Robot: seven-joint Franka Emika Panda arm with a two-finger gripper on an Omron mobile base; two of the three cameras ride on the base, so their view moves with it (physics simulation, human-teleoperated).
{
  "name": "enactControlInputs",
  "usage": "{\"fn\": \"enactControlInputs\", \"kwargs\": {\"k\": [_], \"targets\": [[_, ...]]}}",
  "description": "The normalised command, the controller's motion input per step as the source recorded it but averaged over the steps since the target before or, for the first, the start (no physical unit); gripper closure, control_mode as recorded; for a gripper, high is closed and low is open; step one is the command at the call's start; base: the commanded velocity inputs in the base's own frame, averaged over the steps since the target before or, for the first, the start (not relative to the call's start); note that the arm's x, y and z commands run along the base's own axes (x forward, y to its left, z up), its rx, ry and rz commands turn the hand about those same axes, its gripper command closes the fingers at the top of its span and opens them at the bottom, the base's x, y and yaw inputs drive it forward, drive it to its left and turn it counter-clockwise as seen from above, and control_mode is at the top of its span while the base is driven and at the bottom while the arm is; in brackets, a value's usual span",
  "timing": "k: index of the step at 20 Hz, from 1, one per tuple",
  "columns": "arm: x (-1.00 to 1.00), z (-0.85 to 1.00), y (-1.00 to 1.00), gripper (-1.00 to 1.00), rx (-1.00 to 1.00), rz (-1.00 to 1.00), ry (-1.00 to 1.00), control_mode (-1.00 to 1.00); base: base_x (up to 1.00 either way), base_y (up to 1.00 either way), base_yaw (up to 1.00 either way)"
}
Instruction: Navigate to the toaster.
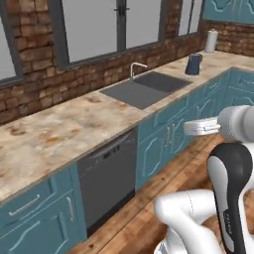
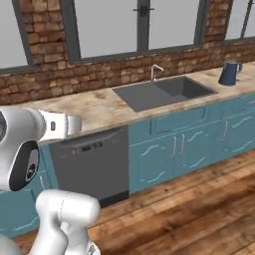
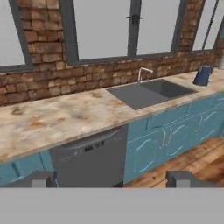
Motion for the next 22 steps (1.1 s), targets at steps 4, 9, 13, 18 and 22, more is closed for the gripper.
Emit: {"fn": "enactControlInputs", "kwargs": {"k": [4, 9, 13, 18, 22], "targets": [[0.0, 0.0, 0.0, -1.0, 0.0, 0.0, 0.0, 1.0, 0.0, -0.27, -0.95], [0.0, 0.0, 0.0, -1.0, 0.0, 0.0, 0.0, 1.0, 0.0, 0.0, -1.0], [0.0, 0.0, 0.0, -1.0, 0.0, 0.0, 0.0, 1.0, 0.0, 0.0, -1.0], [0.0, 0.0, 0.0, -1.0, 0.0, 0.0, 0.0, 1.0, 0.0, 0.0, -1.0], [0.0, 0.0, 0.0, -1.0, 0.0, 0.0, 0.0, 1.0, 0.0, 0.0, -1.0]]}}
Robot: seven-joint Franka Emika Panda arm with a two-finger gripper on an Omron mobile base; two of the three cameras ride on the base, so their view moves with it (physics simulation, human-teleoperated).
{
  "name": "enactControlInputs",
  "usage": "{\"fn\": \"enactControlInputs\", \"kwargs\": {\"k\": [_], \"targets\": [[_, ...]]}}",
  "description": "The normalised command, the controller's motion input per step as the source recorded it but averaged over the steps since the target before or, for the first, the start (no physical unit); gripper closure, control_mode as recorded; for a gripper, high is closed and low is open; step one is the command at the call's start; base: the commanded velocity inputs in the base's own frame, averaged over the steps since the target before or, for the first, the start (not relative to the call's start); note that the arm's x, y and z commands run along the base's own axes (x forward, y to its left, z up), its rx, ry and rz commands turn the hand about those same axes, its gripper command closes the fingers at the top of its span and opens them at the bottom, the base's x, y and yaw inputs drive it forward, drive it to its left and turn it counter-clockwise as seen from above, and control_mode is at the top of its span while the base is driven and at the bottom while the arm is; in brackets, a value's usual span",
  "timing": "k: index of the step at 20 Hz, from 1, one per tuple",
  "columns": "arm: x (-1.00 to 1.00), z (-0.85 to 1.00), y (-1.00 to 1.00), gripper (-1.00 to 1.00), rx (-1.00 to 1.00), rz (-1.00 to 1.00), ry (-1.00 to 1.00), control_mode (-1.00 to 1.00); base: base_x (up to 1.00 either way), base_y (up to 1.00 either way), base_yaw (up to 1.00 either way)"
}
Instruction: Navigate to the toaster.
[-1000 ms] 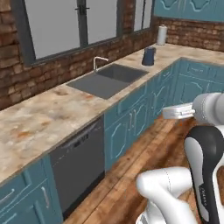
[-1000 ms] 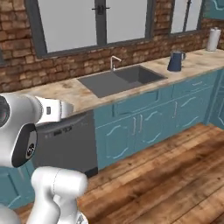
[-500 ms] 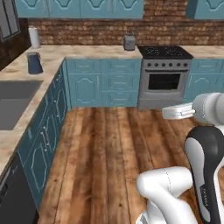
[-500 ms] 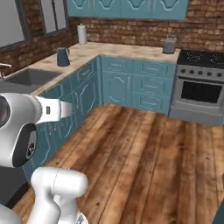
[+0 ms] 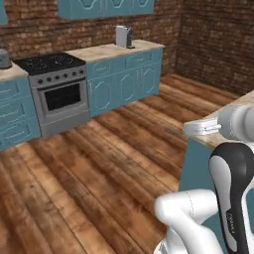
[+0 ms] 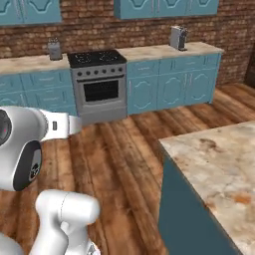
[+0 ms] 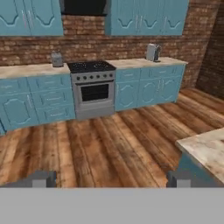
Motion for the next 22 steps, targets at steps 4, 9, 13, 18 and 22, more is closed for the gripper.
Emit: {"fn": "enactControlInputs", "kwargs": {"k": [4, 9, 13, 18, 22], "targets": [[0.0, 0.0, 0.0, -1.0, 0.0, 0.0, 0.0, 1.0, 0.0, 0.0, -1.0], [0.0, 0.0, 0.0, -1.0, 0.0, 0.0, 0.0, 1.0, 0.0, 0.0, -1.0], [0.0, 0.0, 0.0, -1.0, 0.0, 0.0, 0.0, 1.0, 0.28, 0.45, -0.87], [0.0, 0.0, 0.0, -1.0, 0.0, 0.0, 0.0, 1.0, 0.42, 1.0, -0.25], [0.0, 0.0, 0.0, -1.0, 0.0, 0.0, 0.0, 1.0, 0.67, 1.0, -0.02]]}}
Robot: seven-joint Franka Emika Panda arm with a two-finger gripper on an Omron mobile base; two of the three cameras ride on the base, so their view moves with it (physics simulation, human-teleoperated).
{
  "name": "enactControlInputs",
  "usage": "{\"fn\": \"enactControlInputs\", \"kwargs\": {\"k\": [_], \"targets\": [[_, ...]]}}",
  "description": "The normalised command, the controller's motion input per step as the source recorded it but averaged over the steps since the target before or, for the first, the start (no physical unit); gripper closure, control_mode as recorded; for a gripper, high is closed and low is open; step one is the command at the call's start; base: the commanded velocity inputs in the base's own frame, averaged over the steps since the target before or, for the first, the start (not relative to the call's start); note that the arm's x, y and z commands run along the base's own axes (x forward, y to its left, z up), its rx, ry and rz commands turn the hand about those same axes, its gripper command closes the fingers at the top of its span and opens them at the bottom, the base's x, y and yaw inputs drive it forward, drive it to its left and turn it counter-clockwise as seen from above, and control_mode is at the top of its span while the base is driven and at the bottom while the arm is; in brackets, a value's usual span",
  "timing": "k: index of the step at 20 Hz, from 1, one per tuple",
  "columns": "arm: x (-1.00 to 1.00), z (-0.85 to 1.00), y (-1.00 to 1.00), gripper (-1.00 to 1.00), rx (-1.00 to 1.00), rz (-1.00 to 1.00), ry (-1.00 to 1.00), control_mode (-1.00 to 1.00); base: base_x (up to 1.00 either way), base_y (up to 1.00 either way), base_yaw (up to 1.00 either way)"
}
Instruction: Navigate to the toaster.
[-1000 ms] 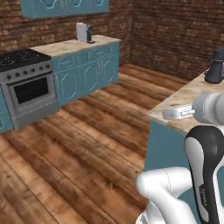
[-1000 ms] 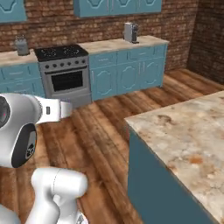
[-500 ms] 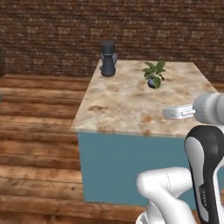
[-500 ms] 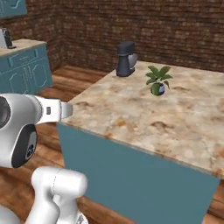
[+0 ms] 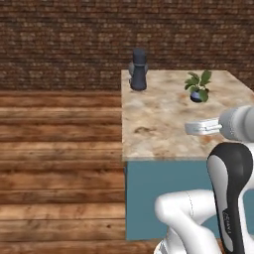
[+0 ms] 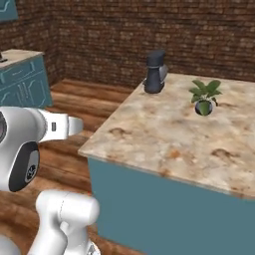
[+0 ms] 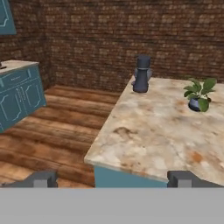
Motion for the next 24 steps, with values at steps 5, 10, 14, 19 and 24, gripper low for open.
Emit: {"fn": "enactControlInputs", "kwargs": {"k": [5, 10, 14, 19, 24], "targets": [[0.0, 0.0, 0.0, -1.0, 0.0, 0.0, 0.0, 1.0, 0.69, 1.0, 0.0], [0.0, 0.0, 0.0, -1.0, 0.0, 0.0, 0.0, 1.0, 0.3, 1.0, 0.03], [0.0, 0.0, 0.0, -1.0, 0.0, 0.0, 0.0, 1.0, -0.07, 1.0, 0.17], [0.0, 0.0, 0.0, -1.0, 0.0, 0.0, 0.0, 1.0, -0.53, 1.0, 0.3], [0.0, 0.0, 0.0, -1.0, 0.0, 0.0, 0.0, 1.0, -0.2, 1.0, 0.39]]}}
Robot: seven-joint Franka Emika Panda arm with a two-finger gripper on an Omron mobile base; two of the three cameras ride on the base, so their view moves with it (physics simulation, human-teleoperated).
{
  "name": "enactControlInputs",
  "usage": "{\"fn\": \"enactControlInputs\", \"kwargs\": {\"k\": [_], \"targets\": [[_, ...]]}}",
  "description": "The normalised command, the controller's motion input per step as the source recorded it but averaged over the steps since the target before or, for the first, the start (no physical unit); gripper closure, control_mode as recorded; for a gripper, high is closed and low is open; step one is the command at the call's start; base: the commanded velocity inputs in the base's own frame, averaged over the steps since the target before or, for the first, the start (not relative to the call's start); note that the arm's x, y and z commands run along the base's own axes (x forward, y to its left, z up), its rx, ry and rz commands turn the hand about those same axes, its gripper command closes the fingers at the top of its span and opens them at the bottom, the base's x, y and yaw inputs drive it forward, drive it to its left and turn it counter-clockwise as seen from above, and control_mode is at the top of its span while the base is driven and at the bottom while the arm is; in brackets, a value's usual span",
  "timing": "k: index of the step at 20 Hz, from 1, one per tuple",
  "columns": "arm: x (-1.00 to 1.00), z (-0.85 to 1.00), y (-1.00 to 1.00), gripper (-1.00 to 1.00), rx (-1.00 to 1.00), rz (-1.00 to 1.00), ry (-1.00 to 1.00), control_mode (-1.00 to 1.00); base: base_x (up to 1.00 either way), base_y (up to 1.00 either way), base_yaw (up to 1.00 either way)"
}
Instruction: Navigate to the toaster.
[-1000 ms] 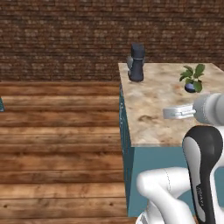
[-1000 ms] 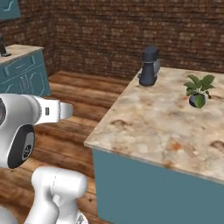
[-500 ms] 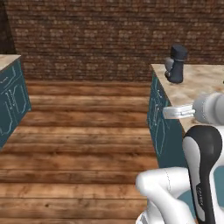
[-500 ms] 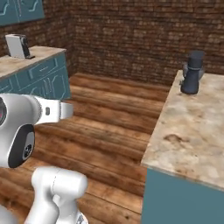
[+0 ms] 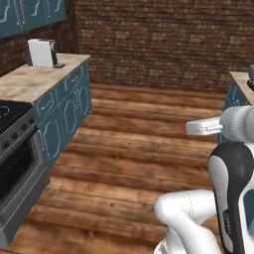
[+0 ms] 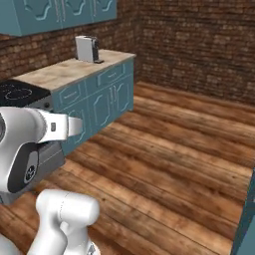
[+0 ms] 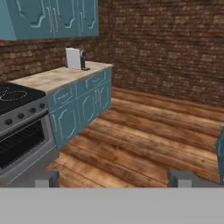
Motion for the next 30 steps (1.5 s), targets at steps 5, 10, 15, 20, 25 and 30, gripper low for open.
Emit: {"fn": "enactControlInputs", "kwargs": {"k": [5, 10, 15, 20, 25, 30], "targets": [[0.0, 0.0, 0.0, -1.0, 0.0, 0.0, 0.0, 1.0, 0.97, 1.0, 0.16], [0.0, 0.0, 0.0, -1.0, 0.0, 0.0, 0.0, 1.0, 1.0, 1.0, 0.11], [0.0, 0.0, 0.0, -1.0, 0.0, 0.0, 0.0, 1.0, 0.92, 1.0, 0.17], [0.0, 0.0, 0.0, -1.0, 0.0, 0.0, 0.0, 1.0, 0.57, 1.0, 0.34], [0.0, 0.0, 0.0, -1.0, 0.0, 0.0, 0.0, 1.0, 0.11, 0.83, 0.69], [0.0, 0.0, 0.0, -1.0, 0.0, 0.0, 0.0, 1.0, 0.97, 0.07, 0.69]]}}
